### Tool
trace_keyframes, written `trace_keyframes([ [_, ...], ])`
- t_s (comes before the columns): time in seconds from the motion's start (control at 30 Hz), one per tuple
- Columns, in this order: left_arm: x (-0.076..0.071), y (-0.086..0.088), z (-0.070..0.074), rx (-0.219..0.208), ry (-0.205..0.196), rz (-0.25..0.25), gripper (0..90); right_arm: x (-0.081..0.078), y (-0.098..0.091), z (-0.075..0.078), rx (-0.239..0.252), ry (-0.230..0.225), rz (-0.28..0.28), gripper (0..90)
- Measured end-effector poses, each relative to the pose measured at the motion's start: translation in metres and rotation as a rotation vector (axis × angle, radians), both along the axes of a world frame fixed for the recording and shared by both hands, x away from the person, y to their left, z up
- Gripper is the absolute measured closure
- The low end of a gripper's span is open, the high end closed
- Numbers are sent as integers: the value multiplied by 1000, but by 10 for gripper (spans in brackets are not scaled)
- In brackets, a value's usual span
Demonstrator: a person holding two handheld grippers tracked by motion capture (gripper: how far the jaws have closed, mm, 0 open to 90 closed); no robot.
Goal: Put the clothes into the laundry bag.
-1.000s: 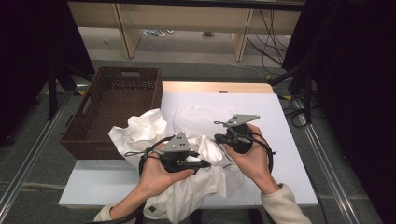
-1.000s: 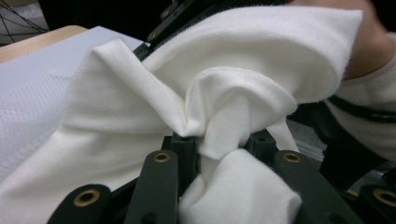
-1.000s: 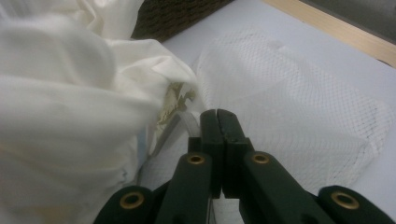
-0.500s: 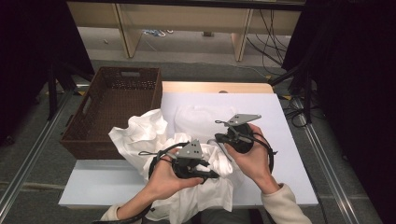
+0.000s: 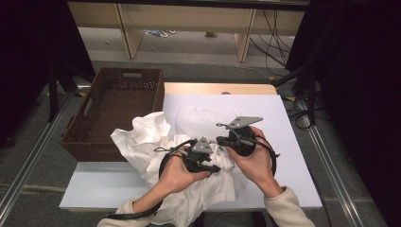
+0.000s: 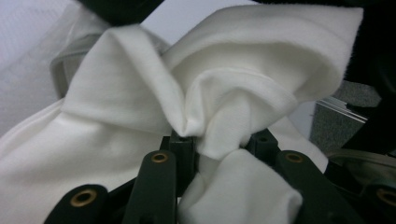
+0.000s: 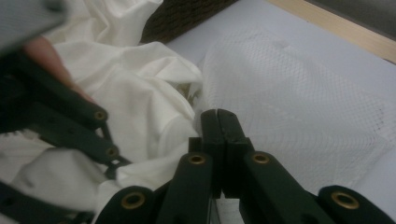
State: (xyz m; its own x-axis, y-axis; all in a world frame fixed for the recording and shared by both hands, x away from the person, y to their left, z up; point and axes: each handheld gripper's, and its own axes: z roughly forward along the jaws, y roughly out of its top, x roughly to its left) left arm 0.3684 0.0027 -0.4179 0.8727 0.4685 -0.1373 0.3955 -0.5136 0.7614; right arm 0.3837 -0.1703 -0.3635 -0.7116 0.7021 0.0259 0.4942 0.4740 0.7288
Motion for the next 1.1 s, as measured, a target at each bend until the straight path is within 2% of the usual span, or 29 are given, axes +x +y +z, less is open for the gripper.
trace_keyframes([
  [0.03,4,-1,-3,21,-6,18,695,0,0,0,5,9,-3,900],
  [0.1,9,-1,-5,19,10,35,695,1,-2,-1,-11,-6,-1,900],
  [0.13,11,0,-6,32,24,50,694,1,-2,0,-15,-14,7,900],
  [0.17,13,0,-6,46,21,48,694,1,-2,0,-15,-14,7,900],
  [0.23,15,-4,-7,59,13,82,693,0,0,-1,-6,-3,1,900],
  [0.27,16,-5,-7,86,-11,101,692,0,1,-1,-8,-25,7,900],
  [0.3,18,-7,-8,90,-12,93,691,-2,2,0,-3,10,2,900],
  [0.33,19,-8,-8,108,-16,110,688,-1,3,-3,-8,-32,18,900],
  [0.37,22,-11,-12,86,-12,143,685,-1,3,-1,-14,-19,31,900],
  [0.43,27,-12,-17,116,-3,146,664,-3,5,-3,-7,7,10,900],
  [0.47,29,-14,-19,124,-11,172,653,-1,5,-3,-24,-11,30,900],
  [0.5,31,-16,-22,120,-8,170,640,-1,5,-5,-25,2,33,900],
  [0.53,31,-17,-24,124,-13,189,629,-2,6,-6,-19,24,8,900],
  [0.57,32,-21,-28,89,-12,203,611,-1,6,-7,-18,23,2,900],
  [0.6,33,-22,-29,82,-6,205,590,2,5,-9,-22,14,28,900],
  [0.63,33,-21,-29,90,-10,189,558,2,4,-8,-33,15,14,900],
  [0.67,32,-21,-29,96,-3,149,526,2,4,-9,-31,10,13,900],
  [0.7,32,-18,-26,126,-3,93,476,1,4,-10,-13,35,-4,900],
  [0.73,29,-19,-27,79,-6,115,434,4,2,-10,-22,15,9,900],
  [0.77,28,-16,-25,108,-13,80,392,2,3,-10,-6,12,-16,900],
  [0.8,23,-14,-21,100,-7,56,357,3,2,-9,-21,22,5,900],
  [0.83,19,-12,-18,85,-24,55,328,4,1,-8,-25,18,7,900],
  [0.9,10,-4,-7,80,-72,60,291,5,1,-9,-28,4,10,900],
  [0.97,4,4,4,52,-108,66,292,5,1,-10,-22,22,5,900],
  [1.03,0,8,11,18,-131,71,297,5,1,-9,-24,14,7,900],
  [1.07,0,12,16,1,-167,56,301,5,1,-9,-26,11,7,900],
  [1.1,-1,12,18,-25,-174,59,310,4,1,-8,-20,15,-8,900],
])
